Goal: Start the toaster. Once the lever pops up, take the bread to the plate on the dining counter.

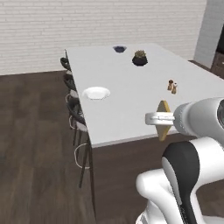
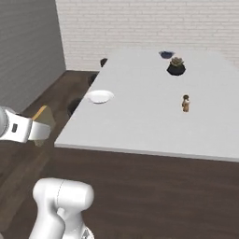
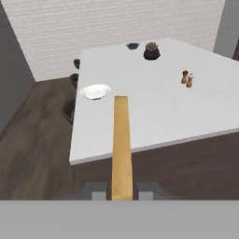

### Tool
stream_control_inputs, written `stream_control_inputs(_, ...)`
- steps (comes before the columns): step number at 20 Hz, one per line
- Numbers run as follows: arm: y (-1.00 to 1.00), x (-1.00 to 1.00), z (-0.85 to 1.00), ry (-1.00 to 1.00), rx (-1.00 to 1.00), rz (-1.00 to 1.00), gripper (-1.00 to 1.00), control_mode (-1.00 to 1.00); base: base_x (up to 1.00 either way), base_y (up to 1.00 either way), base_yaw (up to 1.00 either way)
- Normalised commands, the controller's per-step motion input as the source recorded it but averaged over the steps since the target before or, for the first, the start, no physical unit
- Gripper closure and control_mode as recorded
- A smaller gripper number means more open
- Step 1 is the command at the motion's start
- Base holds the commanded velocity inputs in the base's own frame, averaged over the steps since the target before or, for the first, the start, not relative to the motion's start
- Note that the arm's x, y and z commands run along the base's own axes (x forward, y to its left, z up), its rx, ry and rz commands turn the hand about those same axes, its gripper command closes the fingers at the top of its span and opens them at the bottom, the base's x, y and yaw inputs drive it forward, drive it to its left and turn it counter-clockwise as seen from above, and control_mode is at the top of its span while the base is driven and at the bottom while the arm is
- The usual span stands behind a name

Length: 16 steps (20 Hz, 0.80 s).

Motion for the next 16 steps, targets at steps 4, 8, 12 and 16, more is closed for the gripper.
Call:
stream_control_inputs(4, 0.00, 0.00, 0.00, 0.00, 0.00, 0.00, 1.00, 1.00, 0.29, 1.00, 0.00)
stream_control_inputs(8, 0.00, 0.00, 0.00, 0.00, 0.00, 0.00, 1.00, 1.00, 0.70, 1.00, -0.05)
stream_control_inputs(12, 0.00, 0.00, 0.00, 0.00, 0.00, 0.00, 1.00, 1.00, 0.78, 1.00, -0.24)
stream_control_inputs(16, 0.00, 0.00, 0.00, 0.00, 0.00, 0.00, 1.00, 1.00, 0.49, 1.00, -0.47)
